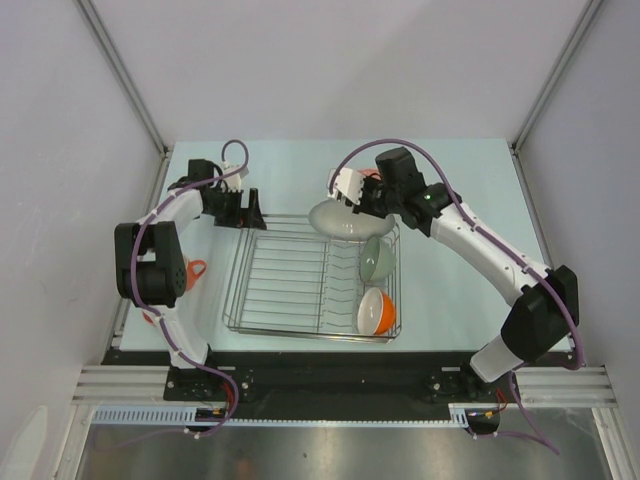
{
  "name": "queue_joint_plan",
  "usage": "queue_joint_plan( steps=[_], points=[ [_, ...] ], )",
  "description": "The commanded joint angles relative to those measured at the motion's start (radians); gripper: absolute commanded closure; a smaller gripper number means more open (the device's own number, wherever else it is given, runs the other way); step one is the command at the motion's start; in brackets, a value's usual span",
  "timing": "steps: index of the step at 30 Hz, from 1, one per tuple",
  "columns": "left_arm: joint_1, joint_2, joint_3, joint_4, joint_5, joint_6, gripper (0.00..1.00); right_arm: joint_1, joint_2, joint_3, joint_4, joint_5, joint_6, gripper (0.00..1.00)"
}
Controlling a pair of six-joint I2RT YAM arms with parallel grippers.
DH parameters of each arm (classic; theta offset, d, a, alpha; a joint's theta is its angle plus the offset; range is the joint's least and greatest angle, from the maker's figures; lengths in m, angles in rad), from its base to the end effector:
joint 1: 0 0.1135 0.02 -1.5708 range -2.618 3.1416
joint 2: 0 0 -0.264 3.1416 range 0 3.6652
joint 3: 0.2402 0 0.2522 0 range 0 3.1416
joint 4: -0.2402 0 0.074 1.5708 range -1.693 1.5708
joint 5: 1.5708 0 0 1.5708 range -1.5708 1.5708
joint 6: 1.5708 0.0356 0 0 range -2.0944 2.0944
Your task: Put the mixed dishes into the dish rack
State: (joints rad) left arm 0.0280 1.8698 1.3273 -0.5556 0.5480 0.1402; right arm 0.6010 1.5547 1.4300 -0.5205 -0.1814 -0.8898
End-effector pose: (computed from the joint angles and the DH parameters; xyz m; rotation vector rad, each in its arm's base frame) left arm 0.3864 -0.0077 0.1978 0.3157 2.5389 -0.6633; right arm 0.2878 0.2051 0.3410 -1.5668 1.5501 0.0401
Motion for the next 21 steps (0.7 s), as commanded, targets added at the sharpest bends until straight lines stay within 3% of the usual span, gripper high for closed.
queue_joint_plan(
  steps=[1, 14, 21],
  points=[
    [-0.003, -0.051, -0.014, 0.036, -0.034, 0.018, 0.03, 0.029, 0.050, -0.005, -0.199, -0.078, 0.118, 1.00],
    [-0.002, -0.047, -0.013, 0.039, -0.030, 0.021, 0.03, 0.160, -0.027, -0.140, -0.196, 0.111, 0.141, 1.00],
    [-0.003, -0.057, -0.017, 0.040, -0.028, 0.022, 0.03, 0.213, 0.053, -0.149, -0.188, 0.143, 0.149, 1.00]
  ],
)
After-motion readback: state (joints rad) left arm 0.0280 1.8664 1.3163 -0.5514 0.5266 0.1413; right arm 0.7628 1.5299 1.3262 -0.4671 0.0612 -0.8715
